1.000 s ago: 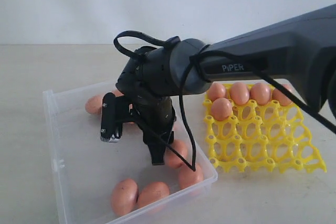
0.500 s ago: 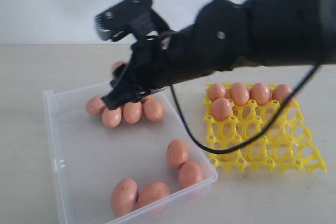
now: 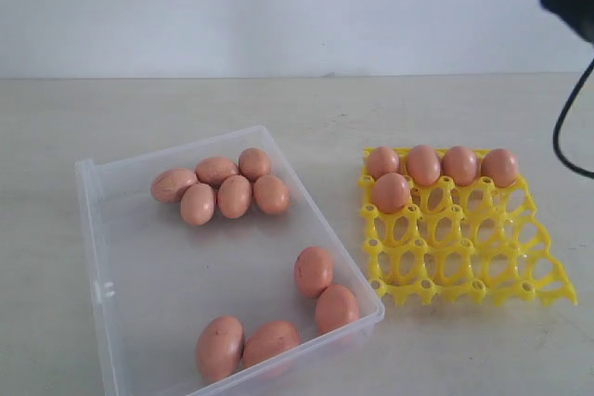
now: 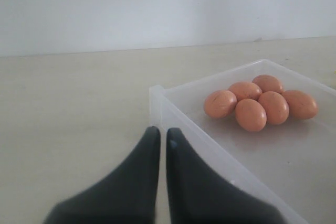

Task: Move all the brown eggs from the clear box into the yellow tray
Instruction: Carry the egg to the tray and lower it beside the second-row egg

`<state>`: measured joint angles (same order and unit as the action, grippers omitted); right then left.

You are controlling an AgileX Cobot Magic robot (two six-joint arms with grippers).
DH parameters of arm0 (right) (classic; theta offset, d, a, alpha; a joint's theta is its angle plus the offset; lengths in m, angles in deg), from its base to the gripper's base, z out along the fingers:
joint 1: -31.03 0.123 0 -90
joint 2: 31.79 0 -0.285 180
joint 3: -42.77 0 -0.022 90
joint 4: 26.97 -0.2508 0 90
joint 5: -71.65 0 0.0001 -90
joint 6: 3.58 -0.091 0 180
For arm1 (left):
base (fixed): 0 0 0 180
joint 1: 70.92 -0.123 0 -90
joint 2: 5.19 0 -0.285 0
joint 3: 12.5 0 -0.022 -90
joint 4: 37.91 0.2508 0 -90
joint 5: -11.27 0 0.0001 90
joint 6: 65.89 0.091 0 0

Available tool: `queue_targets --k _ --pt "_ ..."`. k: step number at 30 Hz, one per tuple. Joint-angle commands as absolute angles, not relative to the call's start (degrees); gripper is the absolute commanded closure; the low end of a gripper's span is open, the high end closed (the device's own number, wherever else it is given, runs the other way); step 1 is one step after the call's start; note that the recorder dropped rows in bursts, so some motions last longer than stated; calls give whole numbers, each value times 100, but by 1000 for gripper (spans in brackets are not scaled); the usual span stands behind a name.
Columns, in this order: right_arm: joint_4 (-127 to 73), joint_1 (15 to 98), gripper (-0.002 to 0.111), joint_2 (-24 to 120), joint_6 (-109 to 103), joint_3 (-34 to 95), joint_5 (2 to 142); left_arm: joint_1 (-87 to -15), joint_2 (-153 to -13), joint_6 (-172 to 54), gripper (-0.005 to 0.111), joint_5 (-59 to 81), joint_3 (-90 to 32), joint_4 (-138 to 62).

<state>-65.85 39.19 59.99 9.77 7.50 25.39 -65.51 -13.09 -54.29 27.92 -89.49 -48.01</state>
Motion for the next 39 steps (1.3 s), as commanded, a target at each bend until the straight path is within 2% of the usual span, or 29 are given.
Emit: queue_targets --k 1,4,6,10,14,19,30,39 --pt "-4242 3345 108 5929 897 748 1432 -6520 -1297 -5426 103 2751 -8972 -4791" --pt "-2476 3272 108 5855 970 748 1384 -6520 -1297 -5426 103 2751 -8972 -4791" --pt "-1756 3367 108 5760 345 720 1958 -6520 -1297 -5426 103 2751 -8972 -4791" --pt "-1559 3578 108 5606 -1663 383 3151 -6520 -1297 -5426 103 2751 -8972 -4791" --pt "-1299 3634 108 5606 -2214 -513 2155 -6520 -1297 -5426 103 2751 -8972 -4791" --pt "-809 3634 108 5964 -2260 -1310 2320 -6520 -1297 -5426 103 2751 -8972 -4791" --pt "-415 3621 108 7873 -2561 -508 2733 -6520 -1297 -5426 103 2751 -8972 -4791" --pt "-564 3621 108 8003 -2226 -404 2725 -6520 -1297 -5426 103 2751 -8972 -4791"
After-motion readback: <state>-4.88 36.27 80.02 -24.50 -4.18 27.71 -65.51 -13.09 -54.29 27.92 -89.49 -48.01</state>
